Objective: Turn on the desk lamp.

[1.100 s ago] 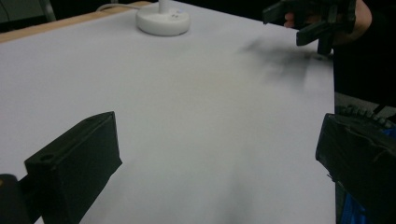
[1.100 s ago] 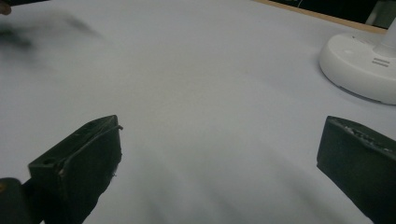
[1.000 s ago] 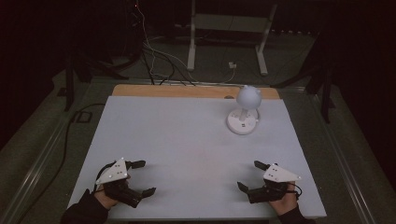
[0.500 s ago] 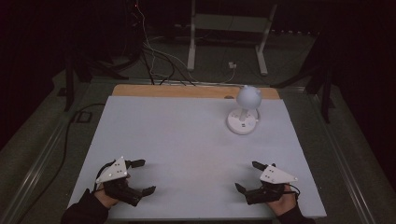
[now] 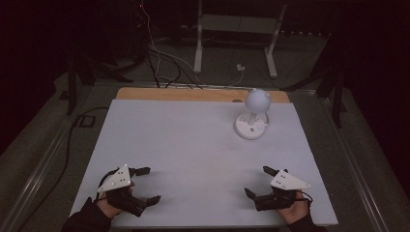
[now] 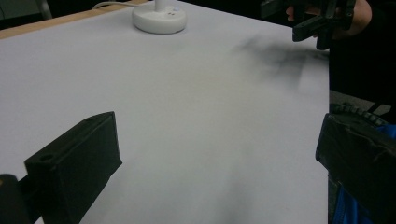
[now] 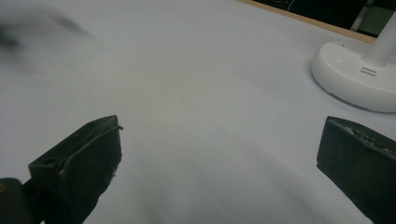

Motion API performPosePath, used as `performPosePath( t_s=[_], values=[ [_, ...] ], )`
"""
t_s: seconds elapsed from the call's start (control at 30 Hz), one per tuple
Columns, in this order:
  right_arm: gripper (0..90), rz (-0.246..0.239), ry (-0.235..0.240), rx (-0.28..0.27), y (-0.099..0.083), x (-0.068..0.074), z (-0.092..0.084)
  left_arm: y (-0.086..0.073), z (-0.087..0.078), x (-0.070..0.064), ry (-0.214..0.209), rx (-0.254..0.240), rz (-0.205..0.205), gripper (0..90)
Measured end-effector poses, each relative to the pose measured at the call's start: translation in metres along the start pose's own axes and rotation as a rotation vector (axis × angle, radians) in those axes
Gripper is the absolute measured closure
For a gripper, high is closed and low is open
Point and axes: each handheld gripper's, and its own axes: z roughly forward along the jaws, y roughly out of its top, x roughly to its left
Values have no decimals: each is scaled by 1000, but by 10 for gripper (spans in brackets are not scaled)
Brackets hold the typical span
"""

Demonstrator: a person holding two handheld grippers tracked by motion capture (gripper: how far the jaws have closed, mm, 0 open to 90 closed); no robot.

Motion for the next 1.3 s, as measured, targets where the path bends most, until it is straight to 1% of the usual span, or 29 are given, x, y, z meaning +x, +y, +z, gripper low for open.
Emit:
performPosePath(
  t_s=[0.1,0.13,0.17,0.23,0.3,0.33,0.37,0.43,0.67,0.7,0.77,1.03,1.17,1.3],
  values=[
    [0,-4,-18,-6,1,-1,0,1,0,1,-2,-3,-4,3],
    [0,-5,-25,0,1,-1,0,1,1,1,-5,-6,-14,3],
    [0,-7,-40,8,1,0,1,1,1,1,-3,-2,-12,3],
    [0,-9,-46,12,1,0,1,1,1,1,-3,0,-12,3],
    [0,-5,-64,17,2,1,1,1,0,1,-2,0,-16,3],
    [0,-5,-64,17,2,1,1,1,0,1,-2,0,-16,3],
    [0,13,-63,12,3,0,0,1,0,1,-1,1,-14,3],
    [0,23,-64,9,5,0,-1,1,0,1,-1,0,-15,3],
    [0,41,-68,18,9,1,-2,1,1,1,-4,3,-11,3],
    [1,47,-75,15,11,2,-3,1,1,1,-3,5,-10,3],
    [2,57,-74,8,15,2,-4,1,1,1,-4,5,-11,3],
    [0,46,-90,-10,26,3,-8,1,1,1,-2,5,-12,3],
    [0,44,-91,-7,29,2,-8,1,1,1,-3,7,-14,3],
    [0,53,-81,11,33,0,-5,0,2,1,-3,10,-16,3]
  ],
)
